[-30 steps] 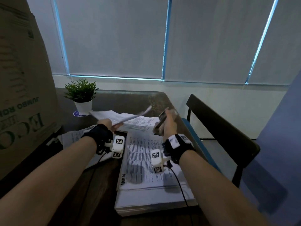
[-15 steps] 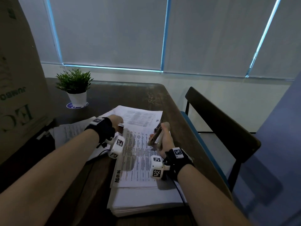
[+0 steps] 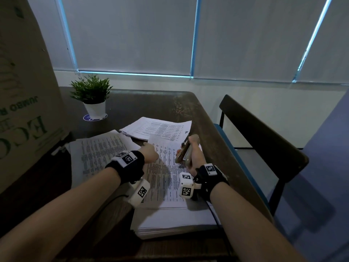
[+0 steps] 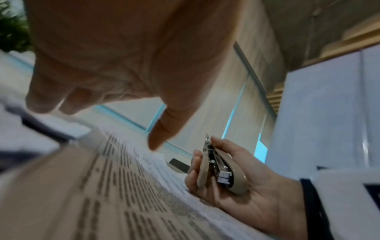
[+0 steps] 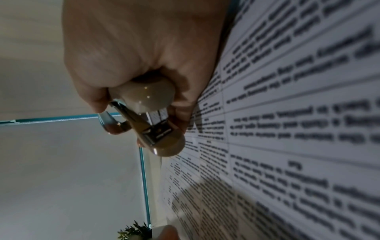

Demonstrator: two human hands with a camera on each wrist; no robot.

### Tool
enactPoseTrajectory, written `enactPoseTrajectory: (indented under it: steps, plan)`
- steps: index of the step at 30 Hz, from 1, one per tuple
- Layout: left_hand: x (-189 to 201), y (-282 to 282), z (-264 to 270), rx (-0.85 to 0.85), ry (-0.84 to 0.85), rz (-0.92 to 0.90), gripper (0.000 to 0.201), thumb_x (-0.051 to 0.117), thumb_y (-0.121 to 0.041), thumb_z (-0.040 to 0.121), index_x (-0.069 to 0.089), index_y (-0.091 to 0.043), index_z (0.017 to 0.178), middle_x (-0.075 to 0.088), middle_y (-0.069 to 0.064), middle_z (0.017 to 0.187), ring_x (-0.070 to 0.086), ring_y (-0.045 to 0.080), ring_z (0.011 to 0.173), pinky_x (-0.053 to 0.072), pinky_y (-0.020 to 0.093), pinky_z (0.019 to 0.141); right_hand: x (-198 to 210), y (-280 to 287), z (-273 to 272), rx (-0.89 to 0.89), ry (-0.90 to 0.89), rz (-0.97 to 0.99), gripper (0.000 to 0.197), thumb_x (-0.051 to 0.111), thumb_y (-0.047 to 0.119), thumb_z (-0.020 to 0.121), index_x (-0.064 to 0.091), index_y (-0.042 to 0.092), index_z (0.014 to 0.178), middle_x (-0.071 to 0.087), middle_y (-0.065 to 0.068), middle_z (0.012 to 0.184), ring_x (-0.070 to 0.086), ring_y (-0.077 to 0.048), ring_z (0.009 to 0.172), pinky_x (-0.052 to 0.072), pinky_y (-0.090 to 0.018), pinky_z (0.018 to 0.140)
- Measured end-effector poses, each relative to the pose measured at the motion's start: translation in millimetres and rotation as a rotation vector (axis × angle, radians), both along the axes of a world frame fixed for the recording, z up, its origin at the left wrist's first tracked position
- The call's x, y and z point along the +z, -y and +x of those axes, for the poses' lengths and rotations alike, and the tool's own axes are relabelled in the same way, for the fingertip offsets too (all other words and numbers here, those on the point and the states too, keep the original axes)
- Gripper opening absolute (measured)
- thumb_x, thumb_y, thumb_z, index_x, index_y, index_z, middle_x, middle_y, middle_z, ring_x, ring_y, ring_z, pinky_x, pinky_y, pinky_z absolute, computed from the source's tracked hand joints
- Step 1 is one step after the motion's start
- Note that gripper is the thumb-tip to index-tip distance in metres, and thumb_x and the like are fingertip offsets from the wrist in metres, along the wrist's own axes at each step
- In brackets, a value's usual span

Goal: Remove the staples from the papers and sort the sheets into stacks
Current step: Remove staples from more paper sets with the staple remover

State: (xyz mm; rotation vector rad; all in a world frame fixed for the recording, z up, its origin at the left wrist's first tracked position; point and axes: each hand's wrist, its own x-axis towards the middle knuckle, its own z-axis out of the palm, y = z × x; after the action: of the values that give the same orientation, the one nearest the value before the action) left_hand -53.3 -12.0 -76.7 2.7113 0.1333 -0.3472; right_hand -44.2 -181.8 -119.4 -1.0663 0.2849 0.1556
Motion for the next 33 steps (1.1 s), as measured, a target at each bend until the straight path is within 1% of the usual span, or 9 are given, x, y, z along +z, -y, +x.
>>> enactPoseTrajectory:
  steps: [2, 6, 9, 14, 21, 25, 27, 30, 33]
  plan:
    - [2.9, -3.4, -8.9, -0.064, 0.078, 0.032, 0.094, 0.057, -0.028, 0.090, -0.011, 0.005, 0.146, 0.004, 0.027, 0.154, 0.018, 0.036, 0.142, 0.029, 0.040, 0.111, -0.2, 0.4, -0.3, 0.005, -0.003, -0.006, 0.045, 0.054, 0.051, 0.095, 0.062, 0.007, 0.089, 0.067, -0.011, 0.066, 0.064, -0.021, 0.061, 0.054, -0.036, 0.065]
    - [27.4, 1.9, -51.4, -0.568, -0.112, 0.287, 0.103, 0.066, -0.051, 0.081, -0.002, -0.022, 0.152, -0.007, 0.004, 0.159, -0.006, 0.020, 0.146, 0.007, 0.042, 0.118, -0.1, 0.3, -0.4, 0.003, 0.006, -0.037, 0.045, 0.052, 0.053, 0.095, 0.062, 0.010, 0.089, 0.067, -0.009, 0.067, 0.064, -0.020, 0.059, 0.053, -0.035, 0.065]
    - [34.0, 9.4, -78.9, -0.688, -0.328, 0.496, 0.105, 0.068, -0.057, 0.076, 0.002, -0.029, 0.152, 0.000, -0.002, 0.159, 0.007, 0.020, 0.146, 0.015, 0.041, 0.117, 2.1, -0.3, -2.9, 0.005, 0.007, -0.021, 0.045, 0.052, 0.053, 0.096, 0.061, 0.010, 0.087, 0.065, -0.009, 0.067, 0.061, -0.019, 0.057, 0.053, -0.034, 0.065]
    - [10.0, 4.2, -97.3, -0.759, -0.227, 0.700, 0.117, 0.070, -0.049, 0.075, -0.020, -0.031, 0.147, -0.020, 0.003, 0.157, -0.008, 0.023, 0.146, 0.020, 0.052, 0.115, 2.3, 1.0, -4.4, 0.009, 0.008, -0.041, 0.045, 0.053, 0.053, 0.095, 0.063, 0.010, 0.087, 0.067, -0.010, 0.068, 0.063, -0.020, 0.060, 0.054, -0.034, 0.068]
    - [-14.3, -5.3, -100.6, -0.936, 0.177, 0.720, 0.084, 0.060, -0.021, 0.085, 0.005, -0.026, 0.148, 0.021, 0.004, 0.149, 0.039, 0.024, 0.125, 0.053, 0.041, 0.086, 2.1, 1.6, -7.0, 0.047, 0.033, -0.052, 0.046, 0.053, 0.055, 0.094, 0.063, 0.011, 0.084, 0.066, -0.008, 0.067, 0.062, -0.019, 0.060, 0.052, -0.034, 0.068]
    - [1.9, -13.1, -93.2, -0.795, 0.540, 0.446, 0.042, 0.053, -0.029, 0.094, 0.041, -0.032, 0.134, 0.055, -0.010, 0.126, 0.055, 0.010, 0.110, 0.051, 0.028, 0.089, 1.2, 2.7, -6.3, 0.052, 0.041, -0.042, 0.046, 0.053, 0.054, 0.094, 0.062, 0.011, 0.086, 0.065, -0.008, 0.070, 0.062, -0.020, 0.063, 0.053, -0.034, 0.068]
    - [7.4, -18.1, -85.3, -0.509, 0.610, 0.229, 0.056, 0.061, -0.043, 0.086, 0.040, -0.027, 0.135, 0.052, -0.006, 0.129, 0.052, 0.011, 0.113, 0.048, 0.028, 0.094, 1.3, 2.8, -6.2, 0.050, 0.040, -0.025, 0.045, 0.054, 0.055, 0.094, 0.061, 0.010, 0.088, 0.065, -0.008, 0.072, 0.062, -0.020, 0.063, 0.055, -0.033, 0.066]
    - [-0.3, -20.6, -67.5, -0.093, 0.246, -0.264, 0.083, 0.070, -0.049, 0.076, 0.029, -0.013, 0.139, 0.058, 0.007, 0.123, 0.062, 0.017, 0.099, 0.054, 0.033, 0.081, 1.8, 4.0, -6.4, 0.057, 0.037, 0.011, 0.043, 0.053, 0.055, 0.094, 0.058, 0.012, 0.091, 0.062, -0.008, 0.075, 0.061, -0.019, 0.062, 0.056, -0.029, 0.059]
    - [-14.3, -17.6, -45.8, 0.175, -0.062, -0.879, 0.078, 0.063, -0.052, 0.081, 0.040, 0.003, 0.132, 0.063, 0.021, 0.116, 0.066, 0.025, 0.094, 0.053, 0.037, 0.080, 2.0, 5.0, -6.7, 0.069, 0.039, 0.027, 0.043, 0.054, 0.054, 0.094, 0.060, 0.011, 0.092, 0.063, -0.007, 0.073, 0.061, -0.019, 0.061, 0.054, -0.029, 0.058]
